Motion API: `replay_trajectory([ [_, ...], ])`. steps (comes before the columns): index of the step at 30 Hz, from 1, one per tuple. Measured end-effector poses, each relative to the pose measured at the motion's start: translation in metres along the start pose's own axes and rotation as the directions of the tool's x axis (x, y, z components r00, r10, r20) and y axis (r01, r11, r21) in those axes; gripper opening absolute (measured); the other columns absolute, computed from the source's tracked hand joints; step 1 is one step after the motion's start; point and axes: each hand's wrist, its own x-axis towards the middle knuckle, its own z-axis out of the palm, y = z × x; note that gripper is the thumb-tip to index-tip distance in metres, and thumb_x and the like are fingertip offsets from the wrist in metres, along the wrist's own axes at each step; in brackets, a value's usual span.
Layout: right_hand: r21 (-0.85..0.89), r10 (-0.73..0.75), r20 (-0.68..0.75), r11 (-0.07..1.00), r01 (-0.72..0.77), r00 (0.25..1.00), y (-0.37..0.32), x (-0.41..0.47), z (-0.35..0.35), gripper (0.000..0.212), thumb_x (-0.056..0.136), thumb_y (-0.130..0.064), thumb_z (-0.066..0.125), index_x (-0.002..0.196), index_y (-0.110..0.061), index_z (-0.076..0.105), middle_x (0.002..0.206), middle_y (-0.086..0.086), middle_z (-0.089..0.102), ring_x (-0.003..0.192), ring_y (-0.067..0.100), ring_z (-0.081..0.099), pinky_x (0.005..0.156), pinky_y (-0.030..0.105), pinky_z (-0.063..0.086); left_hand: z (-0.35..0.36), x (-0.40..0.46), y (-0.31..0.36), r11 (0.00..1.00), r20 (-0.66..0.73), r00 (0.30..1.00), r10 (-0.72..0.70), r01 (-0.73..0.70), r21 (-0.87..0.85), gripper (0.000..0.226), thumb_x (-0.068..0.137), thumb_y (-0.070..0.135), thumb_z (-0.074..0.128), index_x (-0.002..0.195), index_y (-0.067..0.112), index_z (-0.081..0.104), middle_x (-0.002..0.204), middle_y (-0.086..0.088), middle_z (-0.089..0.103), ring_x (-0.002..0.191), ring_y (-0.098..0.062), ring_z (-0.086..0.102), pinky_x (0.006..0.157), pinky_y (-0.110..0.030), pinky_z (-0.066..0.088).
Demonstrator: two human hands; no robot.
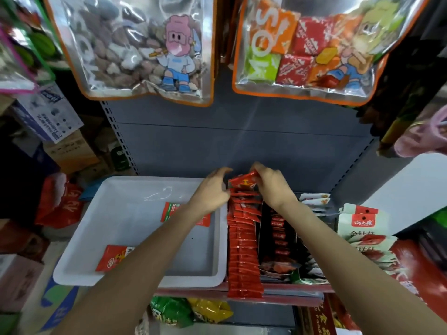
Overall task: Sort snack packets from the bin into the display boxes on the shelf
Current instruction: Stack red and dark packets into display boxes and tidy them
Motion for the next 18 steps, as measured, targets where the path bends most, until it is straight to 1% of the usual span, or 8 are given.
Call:
replay_trajectory([
  [3,-0.008,0.055,0.076,0.998,-0.054,0.996,0.001,0.001,0.0,0.021,0.093,0.002,0.038,0.106,-0.008,0.052,0.094,0.018,0.064,0.082,0.037,0.061,0.071,0.043,0.052,0.004,0.002,-0.003,0.999,0.138,0.99,-0.037,0.037,0.002,0.048,0.09,0.011,0.052,0.137,0.02,0.045,0.134,-0.003,0.053,0.122,-0.021,0.049,0.096,-0.026,0.038],
  [6,-0.009,0.056,0.142,0.998,-0.055,0.988,-0.003,-0.002,0.003,0.02,0.094,0.0,0.037,0.106,-0.006,0.052,0.099,0.019,0.064,0.088,0.036,0.06,0.073,0.04,0.049,0.01,0.01,-0.008,0.995,0.112,0.993,-0.023,0.012,0.101,0.04,0.088,0.013,0.055,0.127,0.018,0.052,0.131,-0.003,0.051,0.123,-0.023,0.045,0.101,-0.035,0.038],
  [8,0.044,0.051,0.116,0.997,-0.056,0.992,-0.004,-0.003,-0.001,0.015,0.096,-0.003,0.038,0.104,-0.006,0.051,0.096,0.019,0.063,0.086,0.036,0.06,0.071,0.039,0.047,0.009,0.015,-0.014,0.994,0.093,0.996,0.009,-0.02,0.111,0.048,0.087,0.008,0.055,0.134,0.018,0.047,0.144,-0.001,0.04,0.134,-0.021,0.036,0.109,-0.037,0.033],
  [10,0.098,0.056,0.063,0.993,-0.062,0.996,-0.004,-0.004,-0.008,0.011,0.097,-0.005,0.041,0.103,-0.005,0.051,0.092,0.018,0.063,0.081,0.033,0.058,0.065,0.035,0.042,0.007,0.021,-0.019,0.998,0.116,0.993,0.028,-0.035,0.056,0.055,0.089,0.007,0.056,0.14,0.019,0.04,0.144,-0.001,0.043,0.132,-0.019,0.039,0.108,-0.034,0.035],
  [11,0.121,0.057,0.04,0.991,-0.061,0.998,-0.003,-0.006,-0.012,0.011,0.097,-0.006,0.042,0.104,-0.004,0.051,0.092,0.018,0.063,0.081,0.032,0.057,0.063,0.032,0.038,0.007,0.023,-0.02,0.998,0.124,0.991,0.043,-0.049,0.044,0.052,0.089,0.009,0.059,0.138,0.018,0.043,0.137,-0.003,0.051,0.125,-0.02,0.047,0.103,-0.033,0.04],
  [13,0.162,0.057,0.006,0.985,-0.058,0.998,-0.001,-0.008,-0.017,0.012,0.097,-0.007,0.044,0.105,-0.002,0.051,0.093,0.018,0.063,0.085,0.033,0.058,0.063,0.029,0.032,0.01,0.028,-0.019,0.998,0.105,0.994,0.04,-0.045,0.046,0.039,0.084,0.014,0.068,0.121,0.014,0.057,0.113,-0.007,0.065,0.106,-0.025,0.06,0.088,-0.034,0.049],
  [15,0.203,0.066,-0.021,0.977,-0.06,0.998,0.0,-0.008,-0.02,0.013,0.097,-0.008,0.046,0.106,-0.002,0.052,0.096,0.015,0.064,0.088,0.03,0.059,0.064,0.026,0.032,0.013,0.033,-0.014,0.994,0.063,0.998,0.007,-0.014,0.104,0.026,0.08,0.018,0.073,0.102,0.009,0.064,0.096,-0.009,0.068,0.091,-0.026,0.064,0.077,-0.033,0.05],
  [18,0.219,0.076,-0.031,0.973,-0.067,0.997,0.002,-0.009,-0.019,0.012,0.097,-0.01,0.048,0.105,-0.002,0.052,0.095,0.013,0.064,0.086,0.027,0.059,0.065,0.026,0.034,0.019,0.037,-0.011,0.971,-0.011,1.0,-0.001,0.004,0.241,0.021,0.083,0.024,0.071,0.093,0.006,0.066,0.092,-0.011,0.069,0.088,-0.028,0.063,0.075,-0.033,0.048],
])
